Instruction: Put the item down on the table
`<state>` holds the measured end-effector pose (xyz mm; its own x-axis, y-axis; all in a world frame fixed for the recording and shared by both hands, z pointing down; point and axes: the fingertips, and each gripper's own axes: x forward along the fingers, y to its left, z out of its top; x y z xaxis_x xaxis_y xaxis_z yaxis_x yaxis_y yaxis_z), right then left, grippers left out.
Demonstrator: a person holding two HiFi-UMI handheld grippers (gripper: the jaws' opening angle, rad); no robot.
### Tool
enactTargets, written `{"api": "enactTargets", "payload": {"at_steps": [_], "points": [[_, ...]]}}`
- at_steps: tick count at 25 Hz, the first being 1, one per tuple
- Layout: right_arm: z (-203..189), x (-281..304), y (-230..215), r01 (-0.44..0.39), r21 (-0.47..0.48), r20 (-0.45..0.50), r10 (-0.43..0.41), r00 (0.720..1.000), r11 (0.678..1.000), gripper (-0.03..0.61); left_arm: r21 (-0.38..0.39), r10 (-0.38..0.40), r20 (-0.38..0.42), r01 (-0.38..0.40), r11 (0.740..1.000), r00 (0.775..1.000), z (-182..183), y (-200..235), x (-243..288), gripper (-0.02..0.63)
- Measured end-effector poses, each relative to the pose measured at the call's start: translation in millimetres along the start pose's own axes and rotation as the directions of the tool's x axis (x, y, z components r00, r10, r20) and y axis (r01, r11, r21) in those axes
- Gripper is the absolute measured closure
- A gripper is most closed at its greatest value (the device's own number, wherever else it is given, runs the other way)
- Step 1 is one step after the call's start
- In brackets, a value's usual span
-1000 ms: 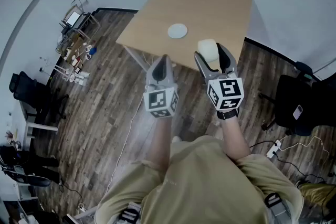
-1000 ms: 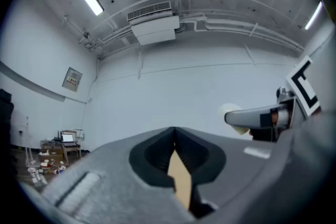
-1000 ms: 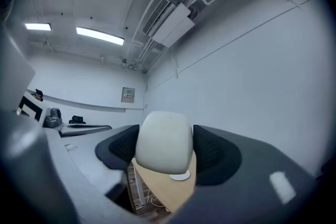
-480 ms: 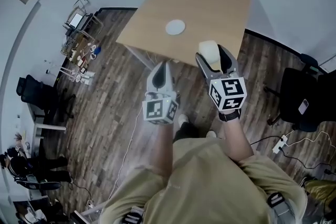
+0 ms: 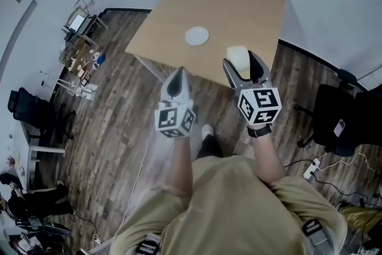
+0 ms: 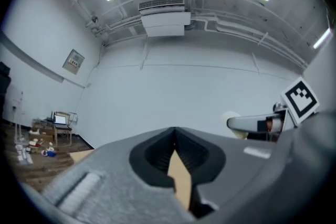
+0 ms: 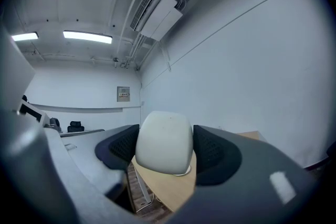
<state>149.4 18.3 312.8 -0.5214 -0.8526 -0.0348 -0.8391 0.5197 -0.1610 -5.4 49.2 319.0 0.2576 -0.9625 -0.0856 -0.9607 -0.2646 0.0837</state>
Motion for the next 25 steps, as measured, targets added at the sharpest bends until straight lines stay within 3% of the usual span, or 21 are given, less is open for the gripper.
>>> {"api": "enactTargets", "payload": {"at_steps": [4, 10, 17, 20, 25], "points": [[10.2, 53.4, 0.3, -0.001, -0.021, 0.011, 0.001, 1.000, 1.000, 0.252, -0.010, -0.044, -0.038, 0.044, 0.999, 0.998, -2.2, 33.2, 45.1, 0.617], [19.1, 138.1, 17.2, -0.002, -0.048, 0.028, 0.003, 1.000, 0.999, 0.252, 0.008, -0.042, -0.071, 0.042, 0.999, 0.997, 10.4, 103.8, 100.5, 0.620], [9.2, 222.9, 29.0, 0.016, -0.071, 0.007, -0.015, 1.000, 0.997, 0.252, -0.060, -0.046, -0.079, 0.042, 0.997, 0.996, 5.5, 181.5, 151.4, 0.600], [-5.3, 243.4, 25.2, 0.035, -0.087, -0.012, -0.036, 0.999, 0.996, 0.252, -0.063, -0.062, -0.063, 0.058, 0.996, 0.996, -1.7, 199.2, 165.7, 0.572], [-37.0, 261.6, -11.6, 0.079, -0.088, -0.082, -0.086, 0.993, 0.993, 0.252, -0.025, -0.039, -0.069, 0.037, 0.999, 0.997, -23.2, 201.1, 194.9, 0.611]]}}
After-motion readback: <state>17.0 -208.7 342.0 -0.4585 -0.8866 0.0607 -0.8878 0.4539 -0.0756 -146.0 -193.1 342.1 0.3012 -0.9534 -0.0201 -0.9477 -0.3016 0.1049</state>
